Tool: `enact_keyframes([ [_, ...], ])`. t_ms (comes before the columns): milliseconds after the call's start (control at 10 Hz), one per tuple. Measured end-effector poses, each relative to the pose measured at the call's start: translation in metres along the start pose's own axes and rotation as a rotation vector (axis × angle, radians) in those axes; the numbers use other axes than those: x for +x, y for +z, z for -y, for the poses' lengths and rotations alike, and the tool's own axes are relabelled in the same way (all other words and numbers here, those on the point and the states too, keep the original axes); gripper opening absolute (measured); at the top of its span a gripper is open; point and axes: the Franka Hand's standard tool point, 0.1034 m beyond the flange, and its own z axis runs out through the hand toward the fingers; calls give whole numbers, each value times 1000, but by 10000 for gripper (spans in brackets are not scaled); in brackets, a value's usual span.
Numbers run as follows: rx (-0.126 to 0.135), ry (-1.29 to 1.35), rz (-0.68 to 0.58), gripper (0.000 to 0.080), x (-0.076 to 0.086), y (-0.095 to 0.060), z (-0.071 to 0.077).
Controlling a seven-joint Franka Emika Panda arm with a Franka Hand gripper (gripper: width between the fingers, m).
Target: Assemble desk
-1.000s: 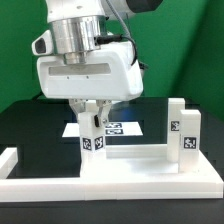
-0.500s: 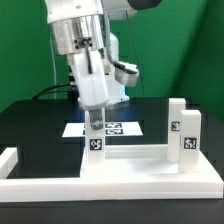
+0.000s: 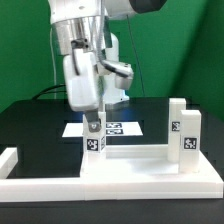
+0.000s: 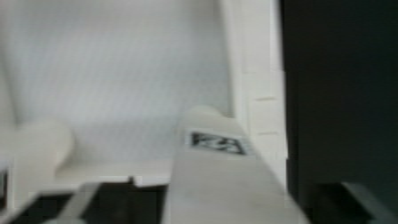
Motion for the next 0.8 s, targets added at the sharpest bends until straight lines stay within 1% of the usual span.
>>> enact_keyframes([
  [100, -20, -196, 14, 604, -1, 1, -1],
  [200, -21, -280, 17, 604, -3, 4, -3],
  [300, -21, -346, 17, 640, -2, 4, -3],
  [500, -20, -460, 18, 647, -1, 4, -3],
  [600, -31, -590, 15, 647, 1, 2, -3],
  [700, -54, -793, 15, 649, 6, -4, -1],
  [800, -64, -974, 23, 649, 3, -8, 4],
])
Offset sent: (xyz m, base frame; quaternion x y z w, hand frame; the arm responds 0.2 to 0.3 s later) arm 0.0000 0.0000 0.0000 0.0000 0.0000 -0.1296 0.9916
